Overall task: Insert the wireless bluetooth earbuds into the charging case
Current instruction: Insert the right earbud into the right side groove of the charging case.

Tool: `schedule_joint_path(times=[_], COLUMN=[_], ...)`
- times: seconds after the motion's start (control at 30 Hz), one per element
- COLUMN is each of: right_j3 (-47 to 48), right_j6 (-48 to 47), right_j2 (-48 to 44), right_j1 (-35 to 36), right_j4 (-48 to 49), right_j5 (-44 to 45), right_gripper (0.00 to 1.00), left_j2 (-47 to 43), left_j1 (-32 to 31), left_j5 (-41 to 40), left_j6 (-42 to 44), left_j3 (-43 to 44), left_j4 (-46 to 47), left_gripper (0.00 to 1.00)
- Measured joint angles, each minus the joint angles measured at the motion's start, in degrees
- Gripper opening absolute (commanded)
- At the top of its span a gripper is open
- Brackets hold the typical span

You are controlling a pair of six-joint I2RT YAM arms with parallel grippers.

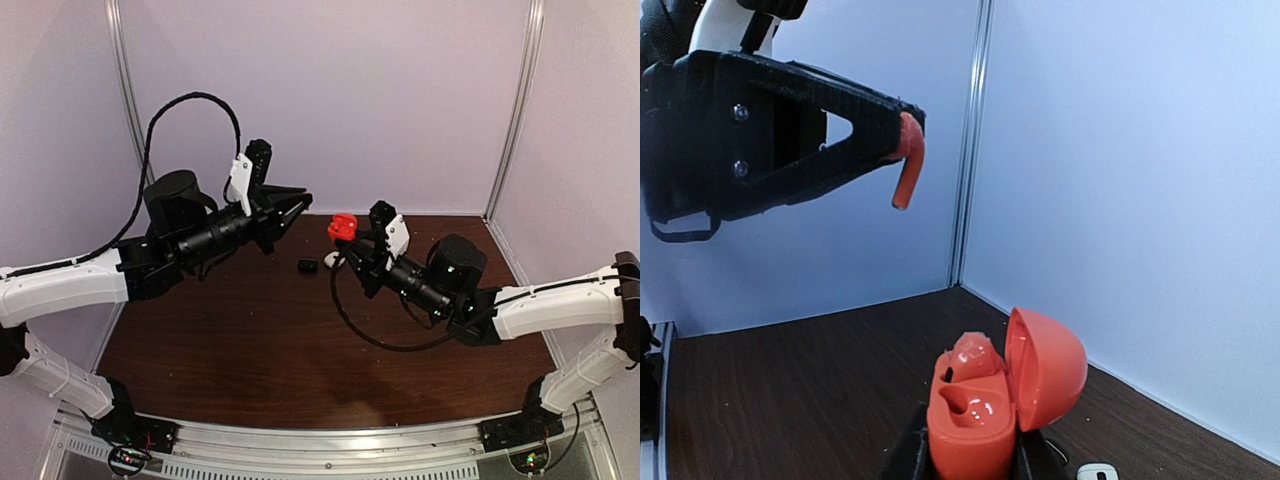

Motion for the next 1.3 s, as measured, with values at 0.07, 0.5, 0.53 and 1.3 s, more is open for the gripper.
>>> schedule_joint_path(times=[0.07,0.5,0.53,1.3], right_j3=[0.5,4.6,4.7,5.8], right_j6=[0.0,0.8,0.8,2.2], right_j2=[0.2,2.8,2.8,3.0], right_j1=[0.6,3.5,3.7,5.3], right_j4=[0.0,-0.3,-0.2,-0.6], right_j5=[2.1,8.2,8.4,9.1], right_gripper=[0.0,0.0,0.0,0.0], left_j2=[0.8,3.9,4.0,6.0], left_j1=[-0.7,-1.9,-1.9,-2.1], left_j5=[1.4,7.2,7.5,7.3], left_j6=[0.1,0.6,0.6,1.5], left_j3=[-0.1,-0.6,-0.6,-0.6], left_j4=[2.3,8.4,8.6,9.2], left_gripper=[0.12,0.12,0.12,0.12])
